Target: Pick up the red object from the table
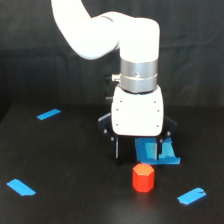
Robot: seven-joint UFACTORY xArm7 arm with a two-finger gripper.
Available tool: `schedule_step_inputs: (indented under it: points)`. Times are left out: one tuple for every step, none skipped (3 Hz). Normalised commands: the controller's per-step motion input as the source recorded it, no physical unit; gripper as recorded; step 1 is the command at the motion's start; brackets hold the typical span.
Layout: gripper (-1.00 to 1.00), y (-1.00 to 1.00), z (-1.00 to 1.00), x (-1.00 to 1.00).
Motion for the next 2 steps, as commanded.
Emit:
schedule_step_inputs:
  points:
    - [0.97,-0.49,-0.15,0.04]
    - [0.72,-0.22,-0.16,0.02]
